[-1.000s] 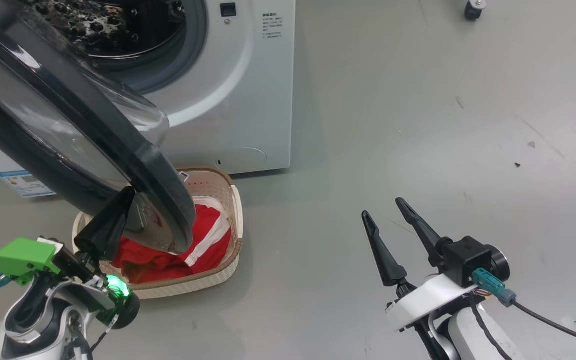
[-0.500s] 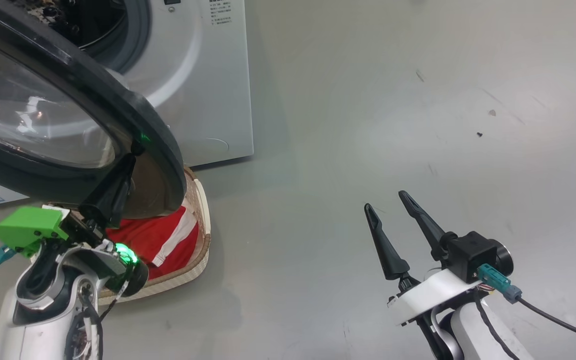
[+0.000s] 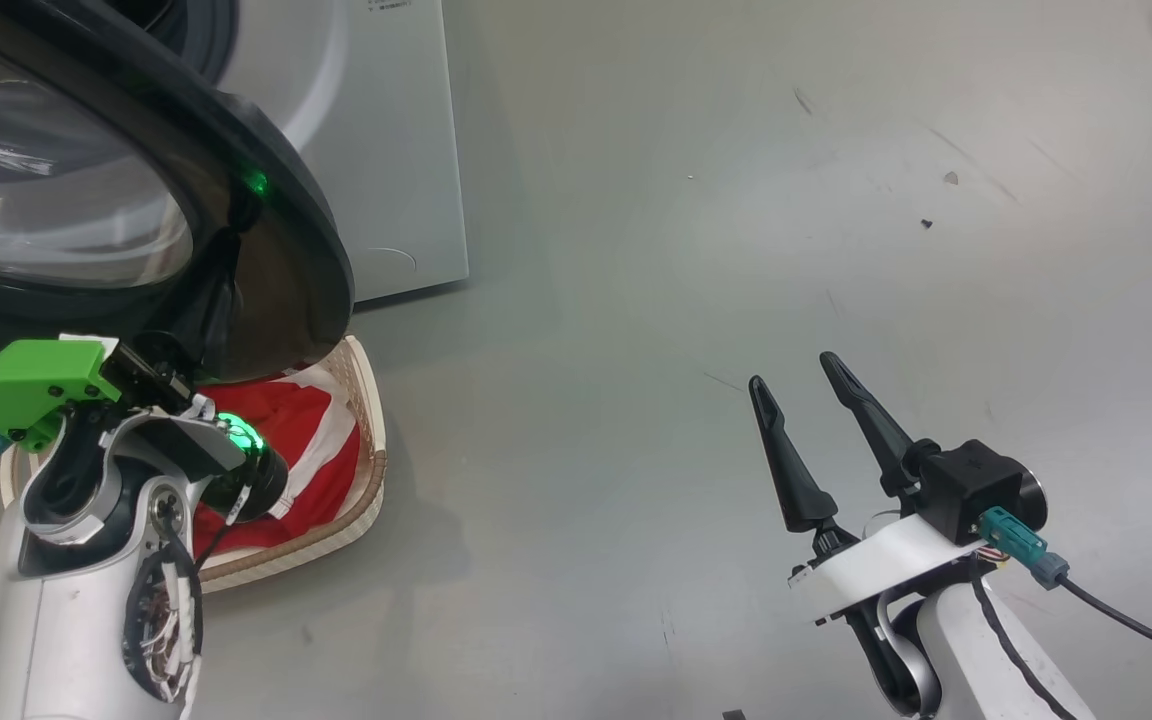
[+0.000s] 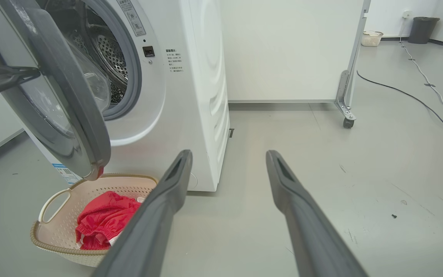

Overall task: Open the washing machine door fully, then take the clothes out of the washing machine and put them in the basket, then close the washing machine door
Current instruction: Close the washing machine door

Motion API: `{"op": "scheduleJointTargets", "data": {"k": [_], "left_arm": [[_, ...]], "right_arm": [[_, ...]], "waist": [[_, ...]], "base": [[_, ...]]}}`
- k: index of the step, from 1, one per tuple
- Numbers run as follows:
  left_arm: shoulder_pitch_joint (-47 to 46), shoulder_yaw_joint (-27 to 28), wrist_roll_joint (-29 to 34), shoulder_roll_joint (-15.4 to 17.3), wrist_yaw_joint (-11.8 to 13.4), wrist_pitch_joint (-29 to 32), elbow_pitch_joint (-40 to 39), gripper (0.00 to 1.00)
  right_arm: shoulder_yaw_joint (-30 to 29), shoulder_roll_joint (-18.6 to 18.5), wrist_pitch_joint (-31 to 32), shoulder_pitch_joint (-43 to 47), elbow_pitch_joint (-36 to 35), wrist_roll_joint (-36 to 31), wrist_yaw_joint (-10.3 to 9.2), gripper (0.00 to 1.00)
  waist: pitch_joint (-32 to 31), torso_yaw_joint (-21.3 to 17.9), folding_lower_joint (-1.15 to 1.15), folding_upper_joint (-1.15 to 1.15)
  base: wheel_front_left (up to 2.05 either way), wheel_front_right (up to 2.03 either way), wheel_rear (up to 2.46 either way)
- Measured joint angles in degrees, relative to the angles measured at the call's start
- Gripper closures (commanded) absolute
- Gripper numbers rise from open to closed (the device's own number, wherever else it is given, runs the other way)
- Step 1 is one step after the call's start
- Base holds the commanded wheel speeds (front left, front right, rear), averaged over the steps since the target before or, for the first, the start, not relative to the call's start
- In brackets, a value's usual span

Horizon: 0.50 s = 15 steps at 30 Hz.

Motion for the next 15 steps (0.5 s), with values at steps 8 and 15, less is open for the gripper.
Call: {"op": "scheduleJointTargets", "data": {"k": [8,15], "left_arm": [[-1.7,-1.9,-0.1,0.0,0.0,-0.9,1.8,1.0],[-1.6,-5.1,0.9,-0.3,-0.6,-0.3,4.1,1.0]], "right_arm": [[-1.2,0.1,0.0,-0.3,-0.4,0.0,0.0,0.0],[-2.2,0.1,0.0,-0.5,-0.6,0.0,0.0,0.0]], "waist": [[0.4,0.3,0.0,0.0],[-0.2,2.0,0.0,0.0]], "base": [[0.0,0.0,0.0],[0.0,0.0,0.0]]}}
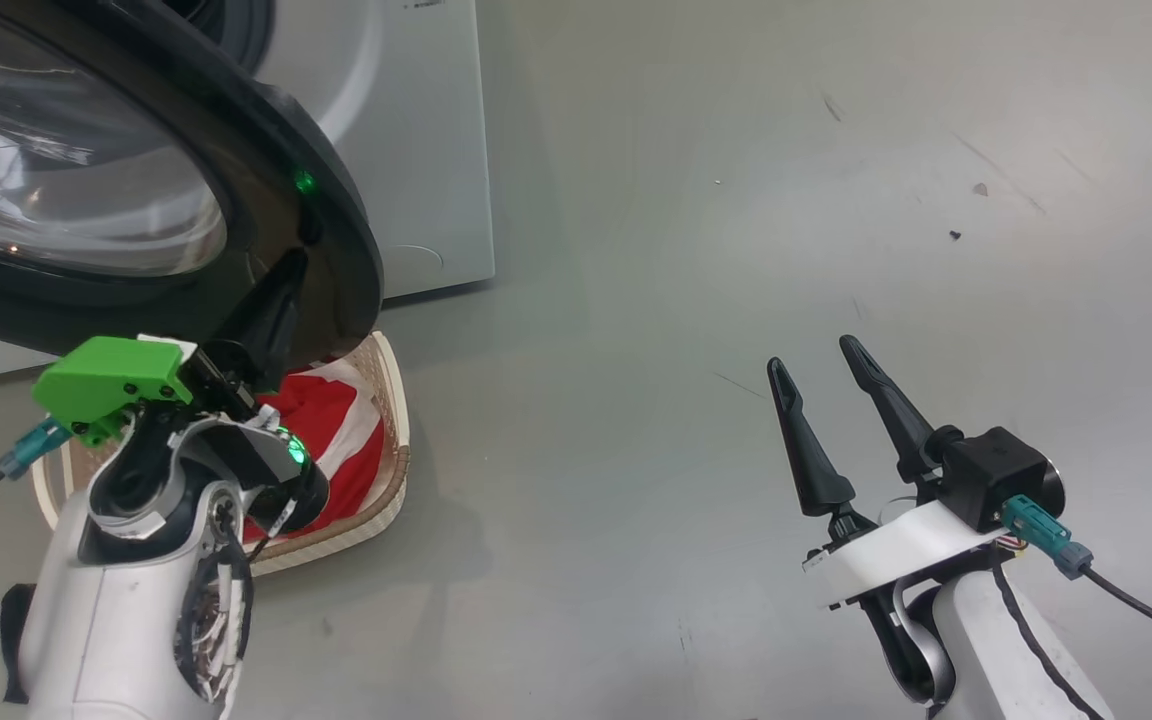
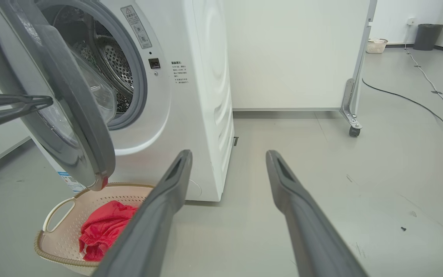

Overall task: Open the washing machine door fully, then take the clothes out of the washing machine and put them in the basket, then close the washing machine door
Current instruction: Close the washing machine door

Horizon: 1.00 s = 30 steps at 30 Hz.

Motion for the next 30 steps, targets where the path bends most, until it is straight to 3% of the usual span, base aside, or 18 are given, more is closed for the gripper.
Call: {"op": "scheduleJointTargets", "data": {"k": [8,15,23,30], "left_arm": [[3.4,-5.2,5.9,0.5,-2.1,1.7,1.6,1.0],[6.7,-12.6,18.2,6.8,-5.3,2.0,1.2,1.0],[9.3,-17.4,33.8,13.0,-9.8,-4.1,0.6,1.0],[12.2,-17.4,45.2,15.9,-11.1,-14.8,0.2,1.0]], "right_arm": [[-1.1,-0.1,0.0,0.0,0.1,-0.1,0.0,0.0],[-1.7,-0.5,0.0,0.8,0.1,-0.3,0.0,0.0],[-2.4,-0.6,0.0,2.2,0.1,-0.6,0.0,0.0],[-3.0,-0.6,0.0,3.6,0.1,-0.6,0.0,0.0]], "waist": [[-1.8,2.6,0.0,0.0],[-3.9,6.2,0.0,0.0],[-6.1,10.8,0.0,0.0],[-8.7,14.8,0.0,0.0]], "base": [[0.0,0.0,0.0],[0.0,0.0,0.0],[0.0,0.0,0.0],[0.0,0.0,0.0]]}}
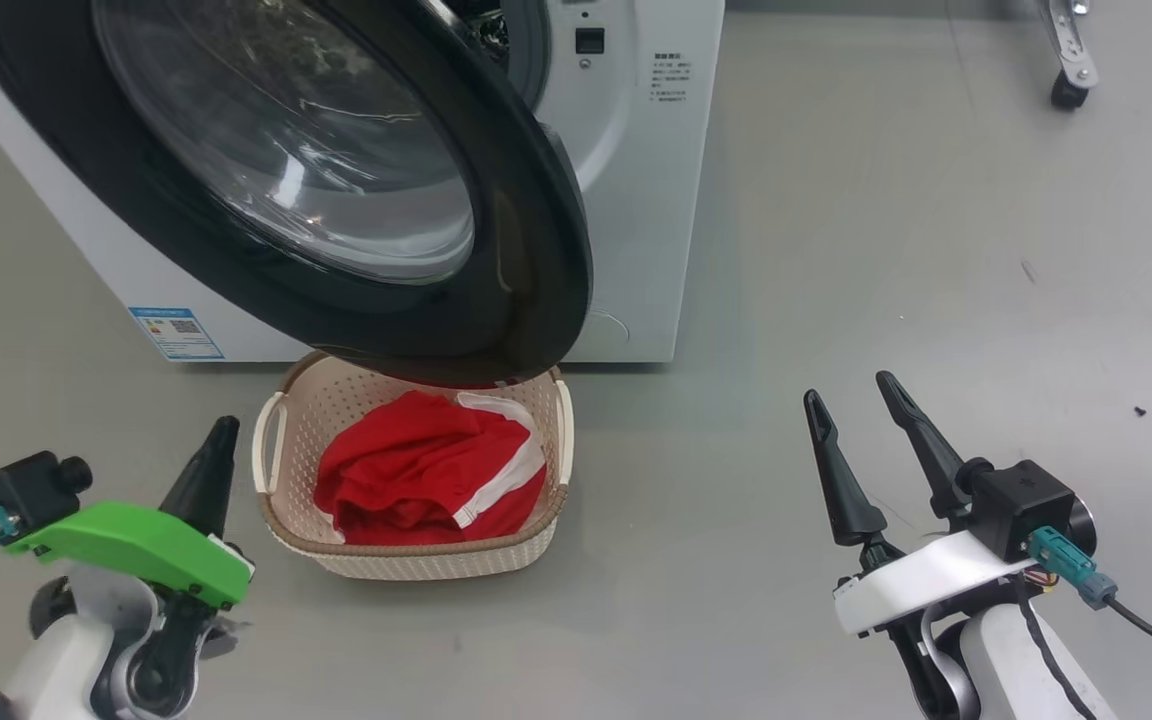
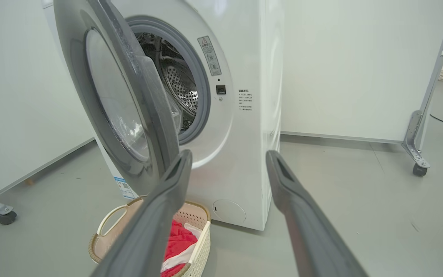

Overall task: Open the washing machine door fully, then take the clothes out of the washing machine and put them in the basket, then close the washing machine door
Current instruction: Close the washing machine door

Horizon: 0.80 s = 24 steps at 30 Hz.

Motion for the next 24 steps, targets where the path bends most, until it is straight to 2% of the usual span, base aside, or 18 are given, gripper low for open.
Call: {"op": "scheduleJointTargets", "data": {"k": [5,12,19,20,21,22,23,24], "left_arm": [[1.6,-1.2,9.2,3.2,0.1,-6.5,-1.0,1.0],[4.9,-1.2,14.9,3.5,3.1,-14.1,-2.4,1.0],[6.8,-0.6,19.0,3.0,5.3,-14.1,-3.7,1.0],[7.3,-0.6,20.0,3.0,5.7,-14.0,-4.0,0.89],[7.7,-0.6,21.1,3.0,6.0,-13.9,-4.2,0.55],[8.1,-0.4,21.7,2.9,6.3,-13.9,-4.4,0.15],[8.5,-0.1,22.0,2.7,6.6,-13.9,-4.7,0.0],[8.7,0.2,22.3,2.5,6.7,-13.8,-4.9,0.0]], "right_arm": [[-0.2,0.0,0.0,0.5,0.0,0.0,0.0,0.0],[0.0,0.1,0.0,1.3,-0.2,0.0,0.0,0.0],[-0.8,0.2,0.0,2.2,-0.4,-0.6,-0.46,0.0],[-0.8,0.2,0.0,2.2,-0.4,-0.7,-0.57,0.0],[-0.8,0.2,0.0,2.2,-0.4,-0.9,-0.58,0.0],[-0.8,0.2,0.0,2.2,-0.4,-1.0,-0.58,0.0],[-0.8,0.2,0.0,2.2,-0.4,-1.0,-0.59,0.0],[-0.8,0.2,0.0,2.2,-0.4,-1.0,-0.59,0.0]], "waist": [[-1.6,2.0,0.0,0.0],[-3.1,4.2,0.0,0.0],[-3.5,5.5,0.0,0.0],[-3.5,5.5,0.0,0.0],[-3.6,5.6,0.0,0.0],[-3.6,5.6,0.0,0.0],[-3.7,5.6,0.0,0.0],[-3.7,5.6,0.0,0.0]], "base": [[0.0,0.0,0.0],[0.0,0.0,0.0],[0.0,0.0,0.0],[0.0,0.0,0.0],[0.0,0.0,0.0],[0.0,0.0,0.0],[0.0,0.0,0.0],[0.0,0.0,0.0]]}}
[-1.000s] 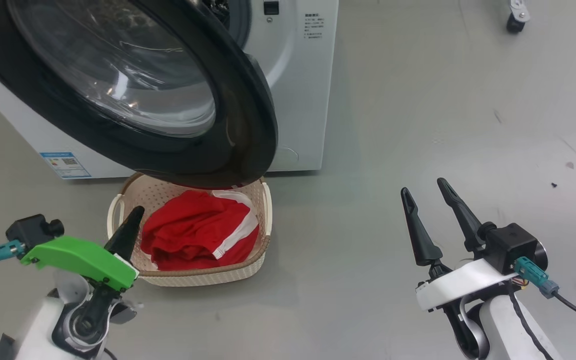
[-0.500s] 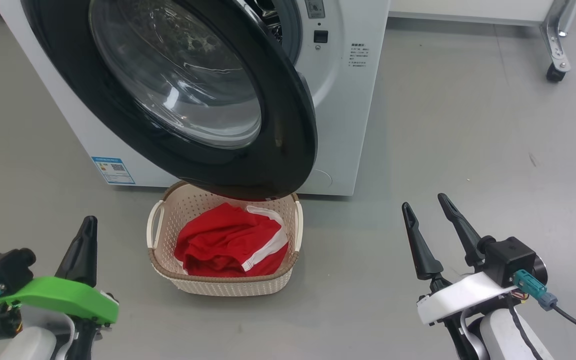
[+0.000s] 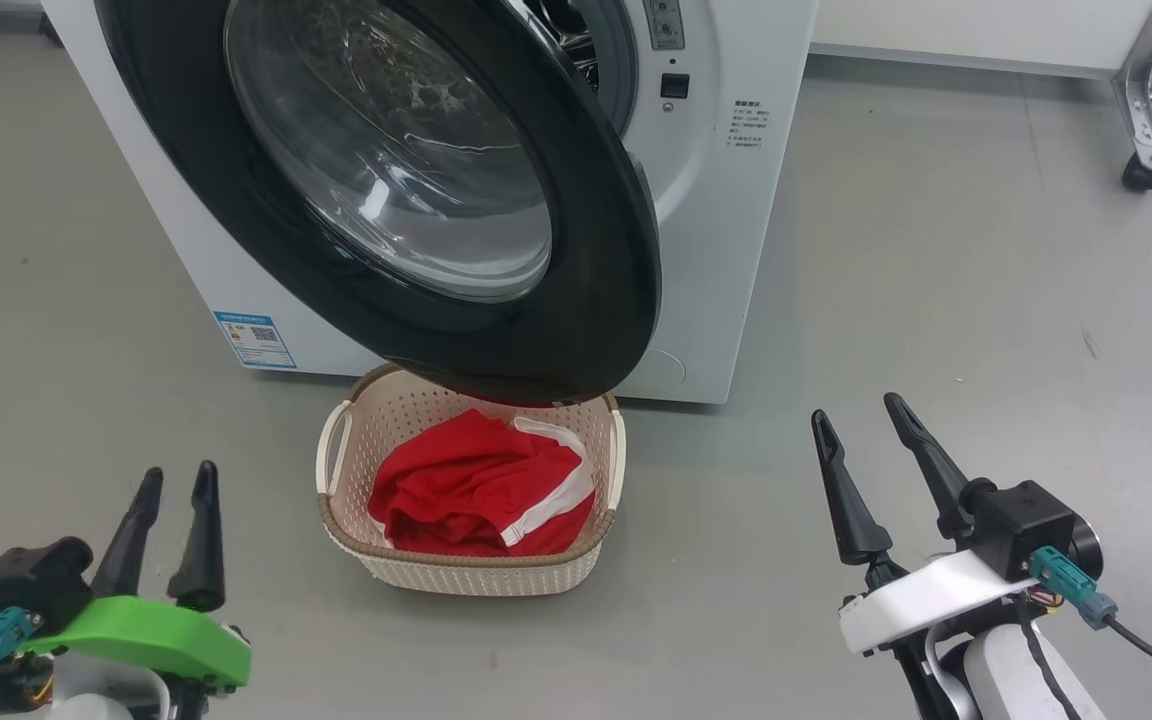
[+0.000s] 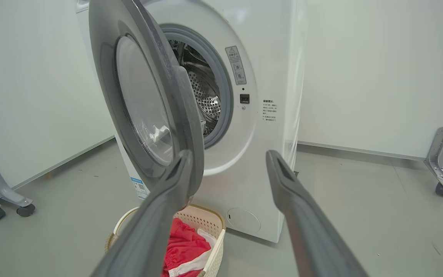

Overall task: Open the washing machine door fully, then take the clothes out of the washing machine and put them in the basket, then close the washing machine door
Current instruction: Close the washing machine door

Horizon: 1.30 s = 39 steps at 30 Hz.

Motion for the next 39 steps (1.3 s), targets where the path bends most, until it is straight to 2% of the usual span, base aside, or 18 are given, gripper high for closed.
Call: {"op": "scheduleJointTargets", "data": {"k": [10,17,23,39], "left_arm": [[2.0,3.1,6.8,-1.5,0.5,0.5,-3.9,0.0],[3.9,4.5,9.1,-3.2,0.9,0.5,-5.8,0.0],[5.8,4.1,10.0,-4.7,0.9,0.5,-6.1,0.0],[7.0,5.5,13.5,-5.6,0.1,0.5,-7.6,0.0]], "right_arm": [[-0.4,0.1,0.0,0.1,0.0,0.0,-0.58,0.0],[-0.6,0.1,0.0,0.4,0.0,-0.1,-0.6,0.0],[-1.2,0.2,0.0,1.2,0.1,-0.1,-1.52,0.0],[-1.6,0.3,0.0,1.2,0.2,-0.5,-2.52,0.0]], "waist": [[-0.3,-0.1,0.0,0.0],[-0.4,-0.3,0.0,0.0],[-0.4,-0.6,0.0,0.0],[-0.6,-1.3,0.0,0.0]], "base": [[0.0,0.0,0.0],[0.0,0.0,0.0],[0.0,0.0,0.0],[0.0,0.0,0.0]]}}
